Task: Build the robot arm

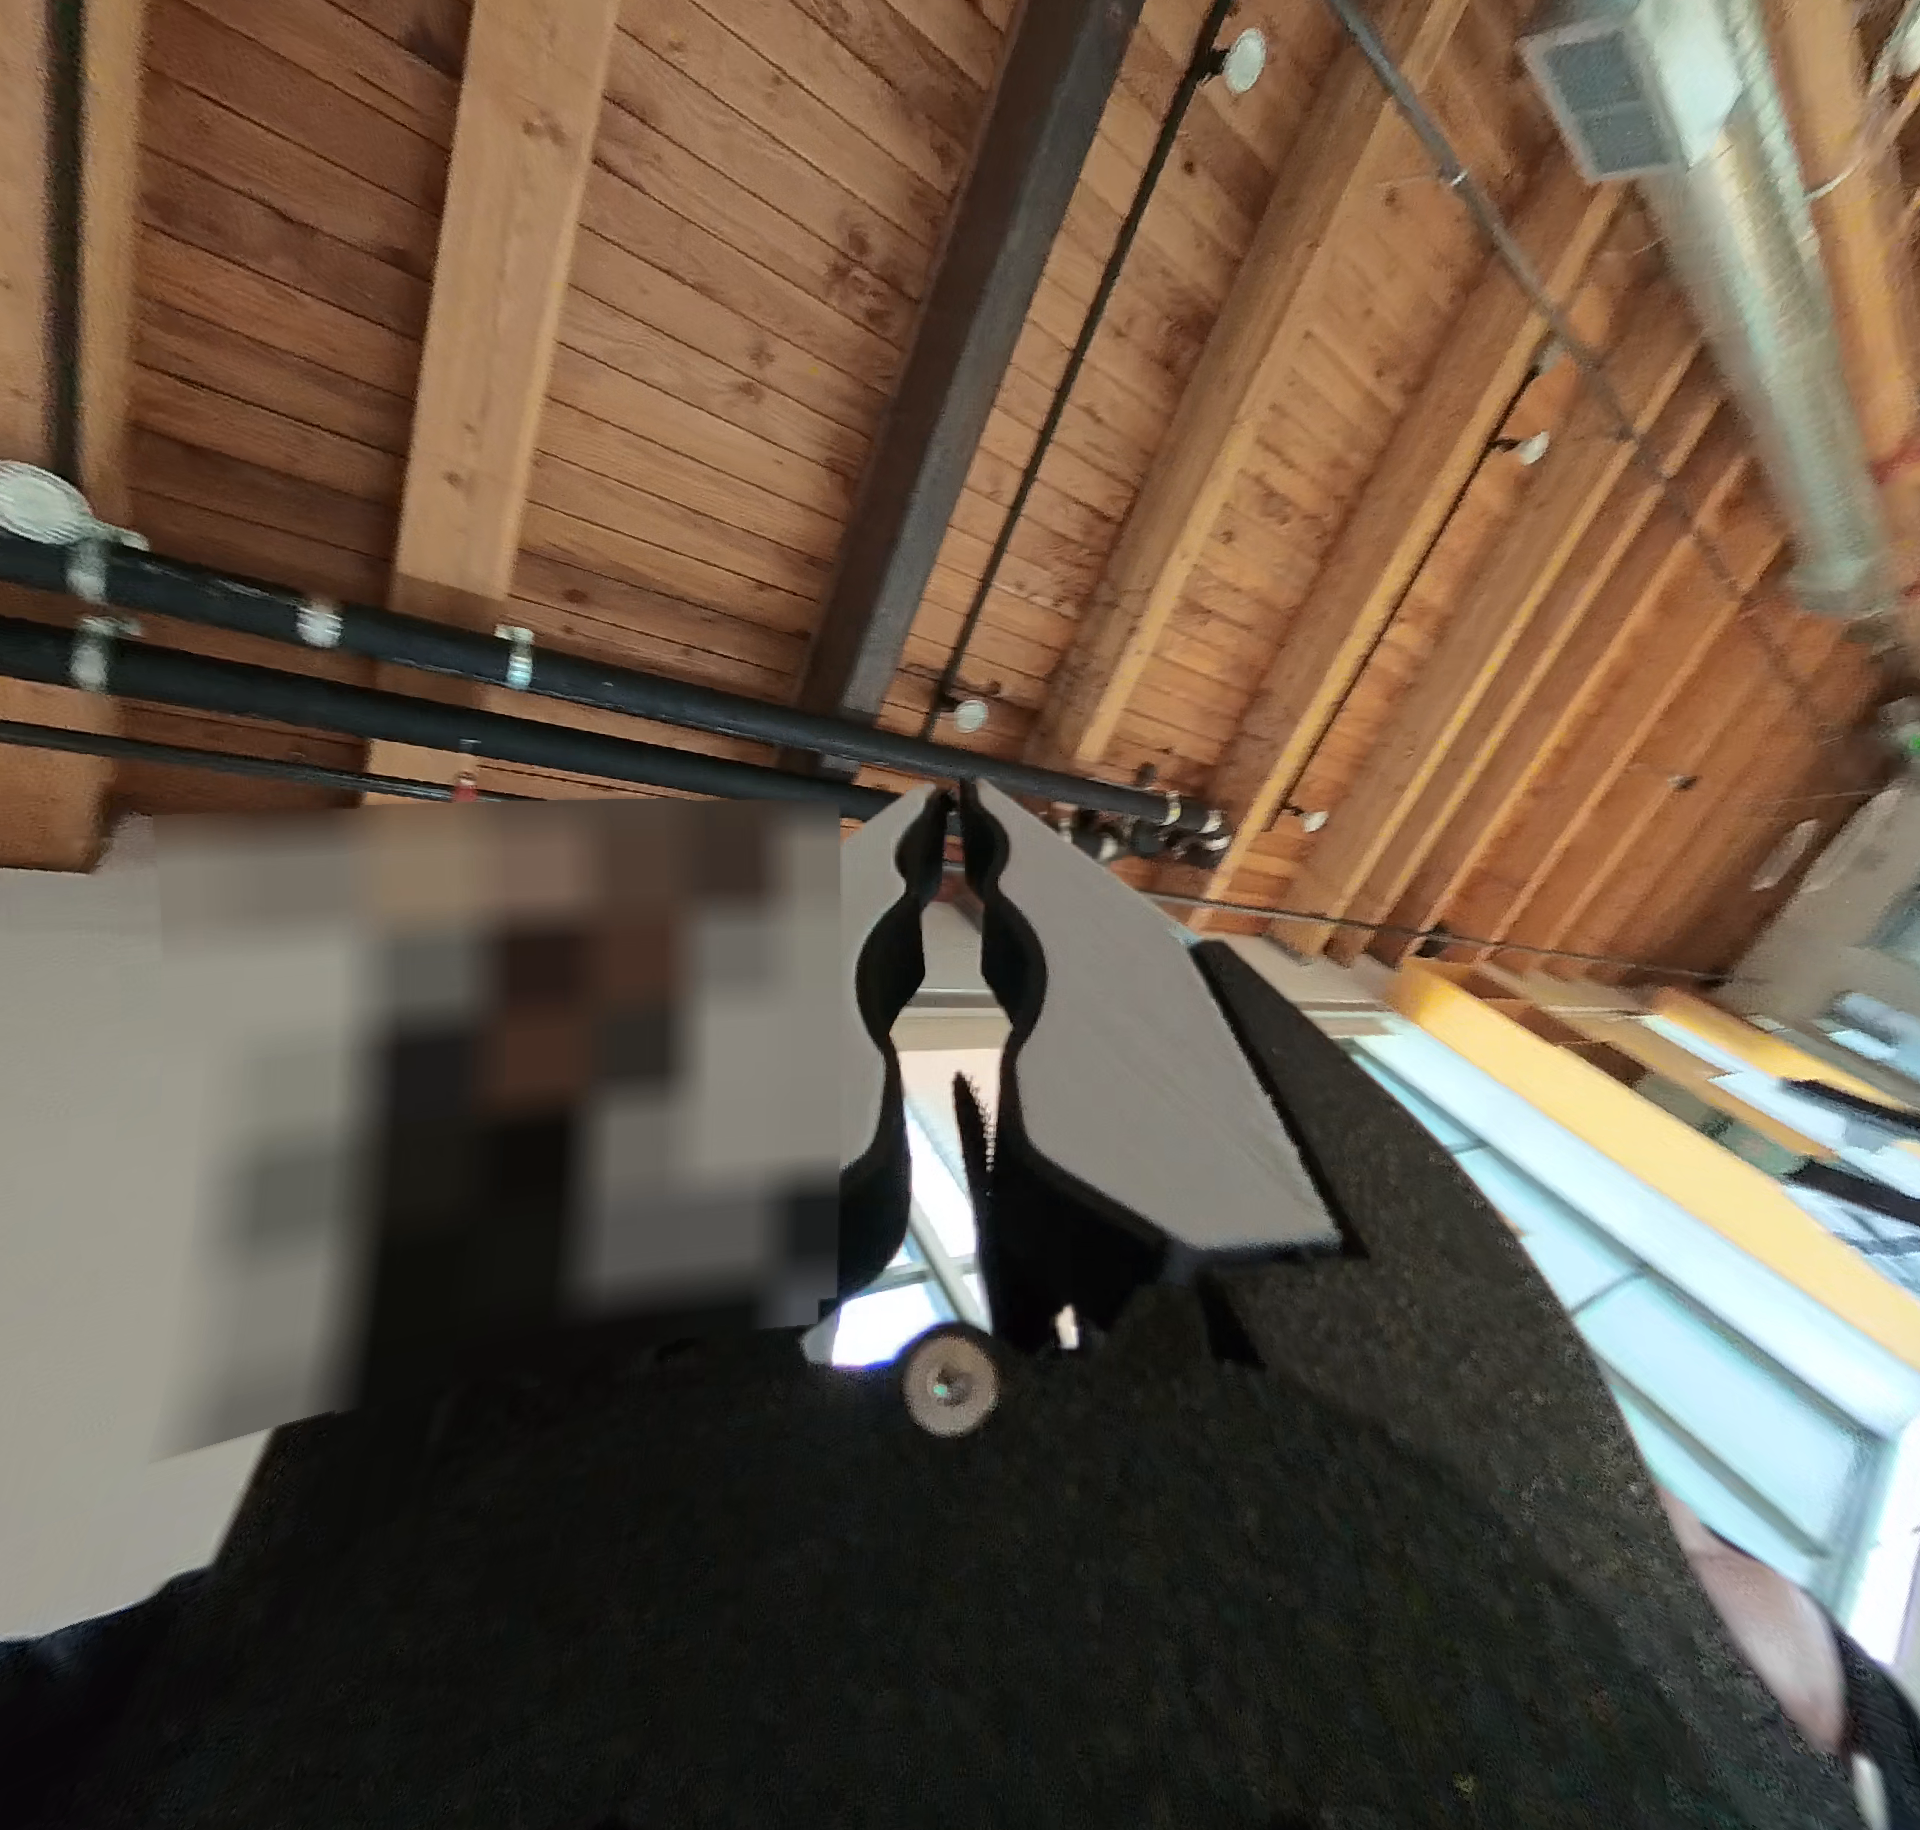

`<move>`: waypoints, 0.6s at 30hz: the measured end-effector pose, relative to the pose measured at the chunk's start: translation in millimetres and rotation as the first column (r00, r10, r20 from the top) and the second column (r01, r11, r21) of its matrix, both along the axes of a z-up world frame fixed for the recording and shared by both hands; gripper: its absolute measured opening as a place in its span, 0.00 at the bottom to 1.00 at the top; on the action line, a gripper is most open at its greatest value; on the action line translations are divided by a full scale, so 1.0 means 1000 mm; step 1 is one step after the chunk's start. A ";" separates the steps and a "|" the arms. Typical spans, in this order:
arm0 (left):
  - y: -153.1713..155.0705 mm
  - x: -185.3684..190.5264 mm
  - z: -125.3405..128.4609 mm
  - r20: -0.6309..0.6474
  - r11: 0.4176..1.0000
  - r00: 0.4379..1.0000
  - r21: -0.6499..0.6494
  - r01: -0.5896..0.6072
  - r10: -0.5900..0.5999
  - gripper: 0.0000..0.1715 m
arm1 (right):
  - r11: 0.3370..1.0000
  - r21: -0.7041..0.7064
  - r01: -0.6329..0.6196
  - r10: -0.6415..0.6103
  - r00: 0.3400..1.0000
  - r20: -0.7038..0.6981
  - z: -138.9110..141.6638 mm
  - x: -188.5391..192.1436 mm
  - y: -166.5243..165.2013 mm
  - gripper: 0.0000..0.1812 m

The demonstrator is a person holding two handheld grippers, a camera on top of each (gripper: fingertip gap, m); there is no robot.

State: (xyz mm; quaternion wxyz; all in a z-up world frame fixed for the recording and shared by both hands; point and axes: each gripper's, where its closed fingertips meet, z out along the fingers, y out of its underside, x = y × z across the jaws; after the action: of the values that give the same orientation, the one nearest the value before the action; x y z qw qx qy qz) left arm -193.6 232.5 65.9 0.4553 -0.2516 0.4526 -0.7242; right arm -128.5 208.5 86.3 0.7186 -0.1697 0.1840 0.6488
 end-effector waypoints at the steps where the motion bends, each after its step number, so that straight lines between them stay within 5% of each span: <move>1: -0.001 -0.001 0.001 0.007 1.000 1.000 0.009 -0.002 0.002 0.12 | 1.000 0.022 -0.023 0.023 1.000 -0.008 0.001 -0.001 -0.001 0.01; 18: -0.012 -0.010 0.006 0.165 0.941 0.959 0.215 -0.262 0.230 0.12 | 0.997 0.024 -0.070 0.069 0.997 0.030 0.005 -0.009 0.003 0.01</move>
State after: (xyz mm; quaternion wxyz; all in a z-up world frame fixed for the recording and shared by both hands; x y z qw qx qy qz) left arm -203.9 220.6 72.0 0.5991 -0.2002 0.4676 -0.6184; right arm -137.1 211.7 91.8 0.7002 -0.1762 0.1592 0.6733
